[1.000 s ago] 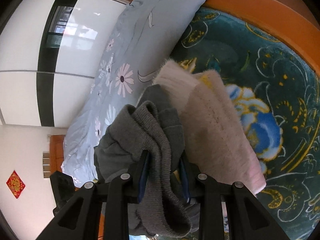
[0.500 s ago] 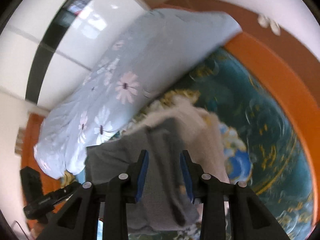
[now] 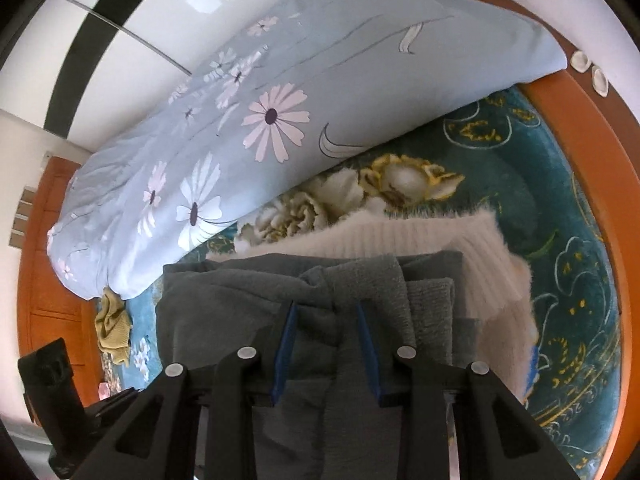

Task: Fold clothes
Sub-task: 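Lower the folded sweatpants onto the pink towel stack with both grippers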

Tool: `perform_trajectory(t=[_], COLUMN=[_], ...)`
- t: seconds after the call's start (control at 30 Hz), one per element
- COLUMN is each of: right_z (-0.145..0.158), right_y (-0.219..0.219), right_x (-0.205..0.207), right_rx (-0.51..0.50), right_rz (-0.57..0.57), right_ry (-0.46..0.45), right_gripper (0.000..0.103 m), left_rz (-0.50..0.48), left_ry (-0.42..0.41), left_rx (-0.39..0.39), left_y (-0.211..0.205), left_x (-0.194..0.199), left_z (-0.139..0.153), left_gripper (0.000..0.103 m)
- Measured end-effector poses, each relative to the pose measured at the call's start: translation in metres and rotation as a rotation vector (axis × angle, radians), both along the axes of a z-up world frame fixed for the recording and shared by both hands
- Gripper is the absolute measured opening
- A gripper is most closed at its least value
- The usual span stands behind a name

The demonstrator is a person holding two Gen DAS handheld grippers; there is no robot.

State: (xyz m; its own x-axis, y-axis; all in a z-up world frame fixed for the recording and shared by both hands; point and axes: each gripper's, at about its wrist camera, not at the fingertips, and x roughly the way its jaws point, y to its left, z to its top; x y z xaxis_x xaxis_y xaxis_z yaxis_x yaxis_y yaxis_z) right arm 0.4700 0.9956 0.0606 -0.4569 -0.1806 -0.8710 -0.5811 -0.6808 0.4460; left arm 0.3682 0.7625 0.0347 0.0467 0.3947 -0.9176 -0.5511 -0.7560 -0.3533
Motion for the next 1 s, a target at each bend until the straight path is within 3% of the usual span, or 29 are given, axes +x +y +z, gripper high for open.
perform_trajectory(t=[0.2,0.37,0.43,0.63,1.0], right_z=[0.006,0.051,0.061,0.049,-0.001], right_y=[0.004,-0.018,-0.030,-0.070,-0.057], right_x=[-0.001,0.041,0.062,0.091,0.088], right_rx=[-0.038,0.056,0.079,0.100,0.023], right_rz=[-0.034,-0.030,-0.035,0.024,-0.058], right_ry=[0.031,0.157,0.185,0.179,0.118], right_gripper=[0.034,0.034,0.036,0.036,0.035], left_rz=[-0.008,-0.036,-0.041,-0.017,0.003], left_ry=[-0.011,0.004,0.024,0.038,-0.012], left_rx=[-0.018,0.095,0.106,0.046,-0.037], left_y=[0.003,0.004,0.011,0.034,0.049], left_x=[0.001,0.002,-0.004,-0.033,-0.050], left_z=[0.007,0.042,0.048,0.026,-0.019], left_gripper=[0.033,0.033,0.033,0.033,0.033])
